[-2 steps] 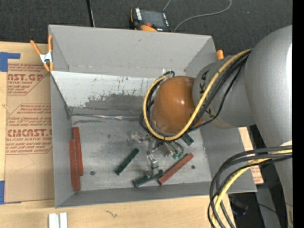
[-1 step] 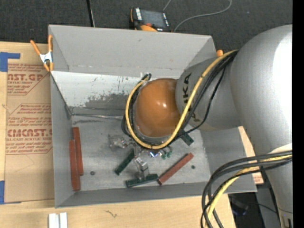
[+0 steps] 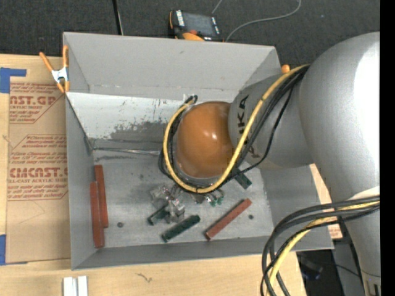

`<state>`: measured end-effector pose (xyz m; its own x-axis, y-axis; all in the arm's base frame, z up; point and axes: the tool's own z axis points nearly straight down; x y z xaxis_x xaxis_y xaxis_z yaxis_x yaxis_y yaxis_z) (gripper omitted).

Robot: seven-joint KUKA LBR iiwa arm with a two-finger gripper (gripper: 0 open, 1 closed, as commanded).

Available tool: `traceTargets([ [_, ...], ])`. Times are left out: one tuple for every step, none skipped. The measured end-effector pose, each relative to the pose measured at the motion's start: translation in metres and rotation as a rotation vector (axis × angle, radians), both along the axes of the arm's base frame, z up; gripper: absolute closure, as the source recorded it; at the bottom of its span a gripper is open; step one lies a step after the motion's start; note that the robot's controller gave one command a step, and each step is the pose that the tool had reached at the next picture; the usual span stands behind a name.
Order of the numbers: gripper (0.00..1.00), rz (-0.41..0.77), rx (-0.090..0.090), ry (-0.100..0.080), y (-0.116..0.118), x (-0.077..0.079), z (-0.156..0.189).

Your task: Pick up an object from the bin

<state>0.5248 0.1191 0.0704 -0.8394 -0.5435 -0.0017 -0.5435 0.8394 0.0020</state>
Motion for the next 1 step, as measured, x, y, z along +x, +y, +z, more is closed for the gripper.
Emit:
traceTargets([
  [1.0,0.112,-0.001,-0.01,-0.0214,-0.0055,0.1512],
])
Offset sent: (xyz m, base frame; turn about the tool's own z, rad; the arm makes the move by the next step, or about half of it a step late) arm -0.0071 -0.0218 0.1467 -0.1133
